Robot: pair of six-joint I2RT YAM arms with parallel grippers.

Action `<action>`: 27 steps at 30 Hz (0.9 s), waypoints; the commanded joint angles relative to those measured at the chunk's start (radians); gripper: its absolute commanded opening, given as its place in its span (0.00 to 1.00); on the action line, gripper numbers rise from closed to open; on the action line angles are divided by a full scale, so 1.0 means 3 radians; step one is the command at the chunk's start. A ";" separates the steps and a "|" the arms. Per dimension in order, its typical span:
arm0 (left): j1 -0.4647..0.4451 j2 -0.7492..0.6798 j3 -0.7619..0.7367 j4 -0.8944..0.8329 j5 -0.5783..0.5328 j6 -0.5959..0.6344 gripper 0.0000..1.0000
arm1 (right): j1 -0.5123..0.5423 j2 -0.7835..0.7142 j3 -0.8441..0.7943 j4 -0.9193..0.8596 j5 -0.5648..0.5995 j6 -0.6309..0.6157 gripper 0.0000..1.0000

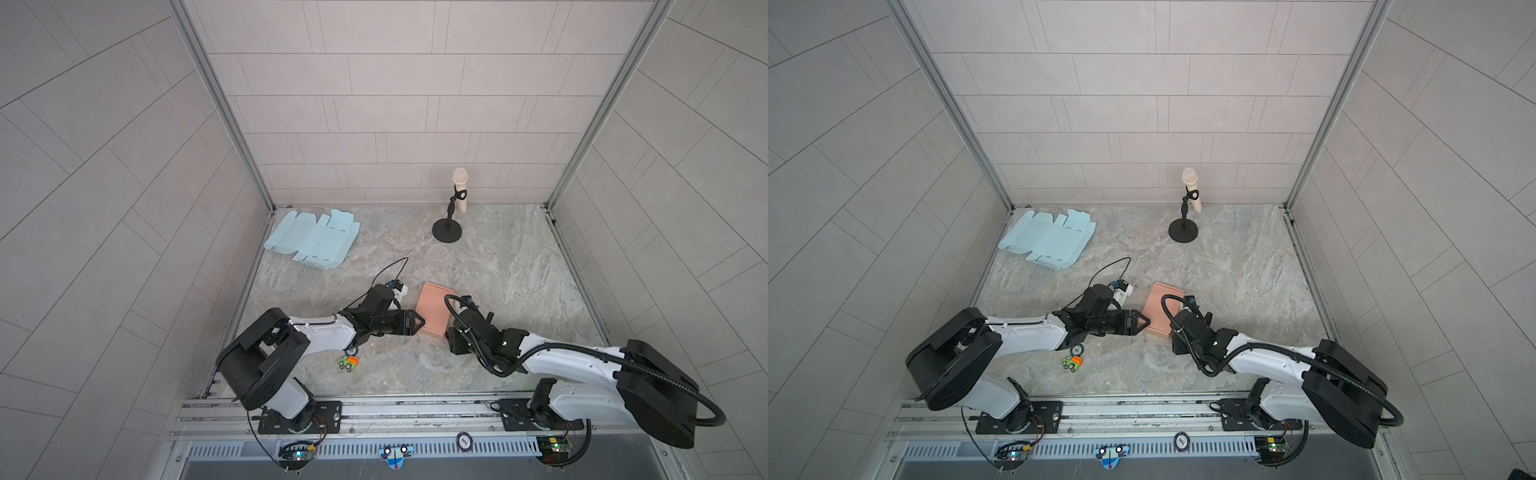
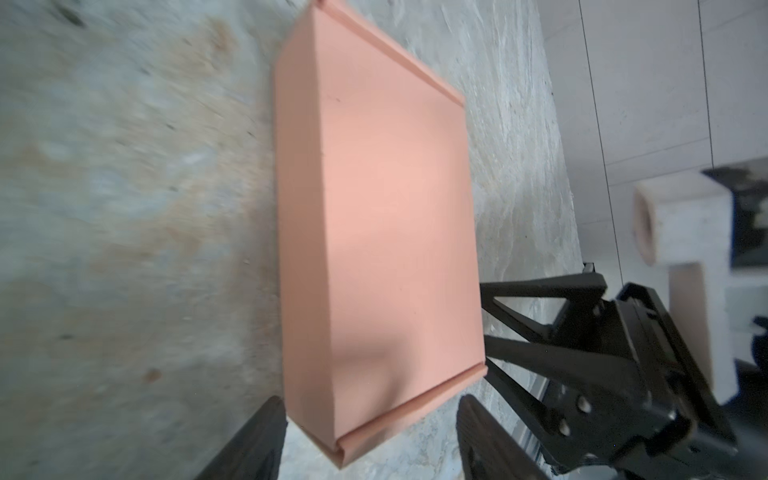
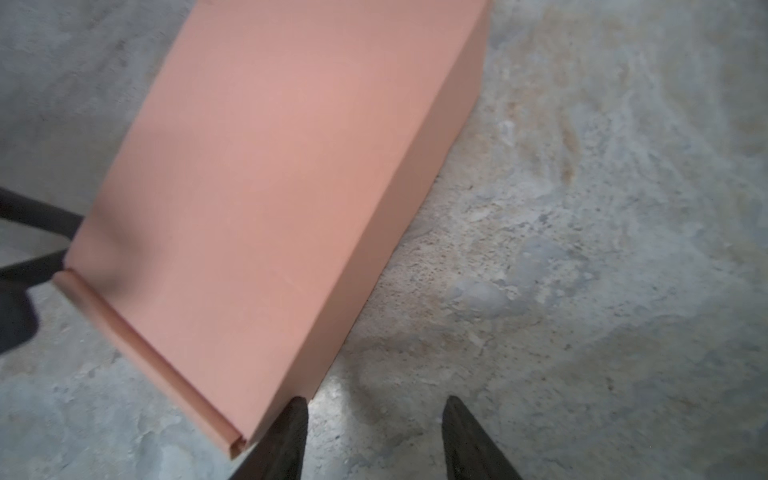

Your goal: Fold the paper box

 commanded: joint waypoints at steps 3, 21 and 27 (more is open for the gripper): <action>0.0097 -0.0314 0.0039 -0.0473 -0.0218 0.0326 0.72 | -0.0124 -0.0335 0.0205 -0.0516 0.0138 -0.0302 0.63; -0.0600 -0.0591 -0.0044 -0.0467 -0.0421 0.0048 0.72 | -0.1254 0.0897 0.1670 -0.0708 -0.0952 -0.1625 0.88; -0.0660 -0.0422 -0.0106 -0.0136 -0.0365 -0.0148 0.72 | -0.1301 0.1560 0.2141 -0.0680 -0.1069 -0.1700 0.89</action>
